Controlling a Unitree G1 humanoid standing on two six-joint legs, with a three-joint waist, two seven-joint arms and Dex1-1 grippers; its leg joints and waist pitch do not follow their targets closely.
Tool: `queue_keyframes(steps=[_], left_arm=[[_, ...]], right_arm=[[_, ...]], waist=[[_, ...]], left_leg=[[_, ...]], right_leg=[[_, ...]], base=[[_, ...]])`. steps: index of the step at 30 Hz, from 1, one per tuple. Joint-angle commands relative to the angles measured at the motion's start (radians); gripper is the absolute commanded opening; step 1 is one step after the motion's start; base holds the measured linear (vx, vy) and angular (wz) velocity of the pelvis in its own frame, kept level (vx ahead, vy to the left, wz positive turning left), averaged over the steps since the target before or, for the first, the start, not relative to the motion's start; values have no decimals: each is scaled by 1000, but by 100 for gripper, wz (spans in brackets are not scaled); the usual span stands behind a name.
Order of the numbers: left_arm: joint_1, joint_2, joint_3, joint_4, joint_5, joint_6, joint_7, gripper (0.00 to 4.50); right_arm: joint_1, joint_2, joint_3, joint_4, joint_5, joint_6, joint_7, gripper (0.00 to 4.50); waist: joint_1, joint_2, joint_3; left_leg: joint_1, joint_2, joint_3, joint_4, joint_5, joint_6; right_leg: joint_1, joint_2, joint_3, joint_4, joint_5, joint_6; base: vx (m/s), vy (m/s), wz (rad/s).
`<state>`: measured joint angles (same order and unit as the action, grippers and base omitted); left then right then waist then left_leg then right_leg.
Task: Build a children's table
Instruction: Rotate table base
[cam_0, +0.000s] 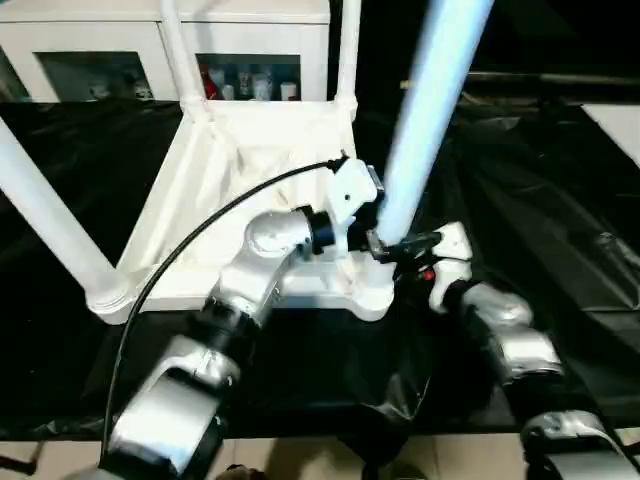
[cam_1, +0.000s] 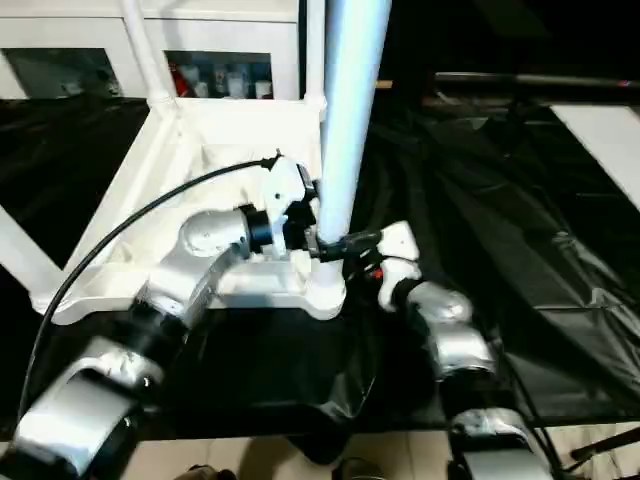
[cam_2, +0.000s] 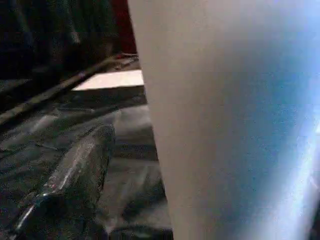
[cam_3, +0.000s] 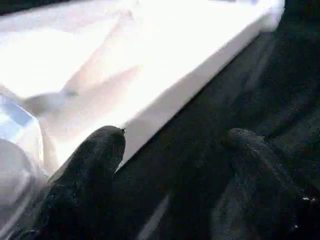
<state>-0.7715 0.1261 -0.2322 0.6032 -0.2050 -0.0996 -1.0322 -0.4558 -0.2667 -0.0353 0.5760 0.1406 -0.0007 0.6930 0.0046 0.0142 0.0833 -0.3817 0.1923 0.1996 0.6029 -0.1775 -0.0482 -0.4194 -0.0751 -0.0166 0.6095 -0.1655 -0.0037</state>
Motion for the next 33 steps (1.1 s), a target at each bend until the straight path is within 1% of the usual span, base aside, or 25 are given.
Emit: queue_keyframes(steps=[1,4,6,7,8,9,10,11,12,13,14,15,18,19,21,22,23,24,25,26,28,29,31,32,33], left_arm=[[31,42,3,-36,-33,55,-113,448],[63,116,-26,-40,-30,60,-229,448],[65,155,-34,-8,-11,45,-260,448],[63,161,-35,4,-5,39,-264,448],[56,176,-40,35,19,15,-261,448],[52,182,-44,50,33,2,-257,419],[42,204,-62,99,81,-43,-241,411],[35,220,-77,134,117,-67,-231,411],[31,235,-93,159,146,-83,-228,411],[30,246,-105,178,171,-95,-213,405],[32,253,-111,185,185,-100,-204,391],[33,253,-110,186,185,-99,-203,375],[40,254,-110,193,189,-93,-192,358],[37,255,-117,204,202,-105,-183,343],[29,251,-117,225,211,-117,-173,321],[19,244,-112,251,215,-131,-167,321],[17,243,-112,254,215,-133,-167,317],[11,239,-111,269,218,-142,-164,310],[6,237,-111,279,220,-149,-163,296],[-11,231,-112,313,228,-167,-178,283],[-25,227,-110,338,233,-174,-190,274],[-32,225,-111,348,236,-175,-190,274],[-46,221,-112,370,244,-179,-189,247],[-52,219,-113,379,247,-179,-190,237],[-59,215,-112,391,248,-178,-194,235]], right_arm=[[43,-26,-2,-74,20,31,57,361],[108,-97,30,-174,23,61,149,361],[139,-139,46,-216,15,72,189,361],[145,-148,48,-225,15,77,194,361],[159,-170,55,-245,11,88,208,361],[164,-178,58,-252,8,89,213,361],[179,-203,67,-274,0,96,228,361],[186,-218,72,-292,-2,106,237,361],[193,-229,75,-310,-4,111,242,361],[195,-235,71,-333,3,125,242,361],[199,-239,68,-351,8,135,241,361],[198,-239,67,-356,10,138,240,361],[204,-243,65,-404,21,170,239,361],[207,-246,67,-415,22,174,241,361],[208,-250,70,-425,23,181,242,361],[208,-253,73,-432,24,185,242,361],[208,-254,74,-433,24,185,242,361],[209,-257,78,-434,22,185,243,361],[210,-260,80,-436,20,185,243,361],[212,-264,89,-447,25,200,256,361],[216,-265,99,-460,23,212,264,361],[216,-266,102,-459,18,212,264,361],[217,-267,105,-462,13,215,260,361],[216,-267,105,-463,13,217,259,361],[216,-267,104,-466,15,220,257,361]], waist=[[13,0,-80],[18,5,-77],[20,6,-76],[25,7,-72],[26,4,-71],[28,5,-70],[28,1,-71],[30,1,-72],[28,-1,-73],[28,-5,-75],[29,-1,-76],[27,-1,-76],[30,1,-76],[28,-3,-75],[29,-3,-75],[29,5,-76],[29,5,-76],[28,-5,-78],[30,-2,-76],[29,-12,-77],[32,-3,-79],[33,-5,-82],[34,-4,-82],[32,1,-80],[33,2,-80]], left_leg=[[16,25,-10,-65,-207,91],[17,29,-10,-69,-226,88],[19,30,-9,-70,-256,75],[23,31,-9,-73,-283,65],[23,29,-9,-74,-300,51],[24,29,-10,-75,-305,46],[24,30,-11,-76,-307,42],[24,28,-12,-75,-301,40],[19,27,-14,-76,-290,40],[20,27,-14,-75,-281,40],[18,28,-15,-75,-263,43],[16,28,-16,-75,-256,43],[18,30,-12,-72,-235,52],[18,30,-11,-72,-240,56],[17,29,-12,-72,-245,56],[20,28,-13,-72,-254,48],[20,28,-13,-72,-254,48],[19,28,-12,-72,-259,45],[19,27,-13,-72,-257,44],[18,28,-12,-72,-254,47],[18,27,-12,-71,-241,50],[17,28,-13,-70,-236,51],[16,28,-13,-69,-223,54],[15,27,-12,-69,-226,54],[16,28,-13,-69,-229,53]], right_leg=[[61,-40,20,-71,-143,-289],[58,-36,18,-71,-152,-291],[56,-37,18,-74,-187,-287],[52,-37,19,-79,-232,-274],[51,-39,19,-82,-276,-262],[49,-39,20,-84,-293,-252],[49,-40,22,-87,-307,-237],[49,-42,24,-87,-313,-221],[51,-42,24,-88,-312,-208],[52,-43,25,-85,-300,-206],[51,-45,25,-82,-277,-211],[53,-45,24,-80,-266,-215],[50,-46,25,-77,-214,-244],[49,-44,24,-78,-213,-247],[51,-46,24,-80,-234,-243],[50,-47,24,-82,-257,-239],[50,-47,24,-82,-257,-239],[51,-46,24,-84,-267,-233],[50,-47,24,-85,-274,-231],[50,-47,25,-86,-271,-229],[51,-47,24,-83,-248,-235],[53,-48,24,-81,-235,-237],[54,-48,24,-77,-204,-246],[54,-46,24,-78,-199,-250],[54,-48,23,-77,-197,-253]], base=[[0,0,0],[0,0,0],[0,0,0],[0,0,0],[0,0,0],[0,0,0],[0,0,0],[0,0,0],[0,0,0],[0,0,0],[0,0,0],[0,0,0],[0,0,0],[0,0,0],[0,0,0],[0,0,0],[0,0,0],[0,0,0],[0,0,0],[0,0,0],[0,0,0],[0,0,0],[0,0,0],[0,0,0],[0,0,0]])
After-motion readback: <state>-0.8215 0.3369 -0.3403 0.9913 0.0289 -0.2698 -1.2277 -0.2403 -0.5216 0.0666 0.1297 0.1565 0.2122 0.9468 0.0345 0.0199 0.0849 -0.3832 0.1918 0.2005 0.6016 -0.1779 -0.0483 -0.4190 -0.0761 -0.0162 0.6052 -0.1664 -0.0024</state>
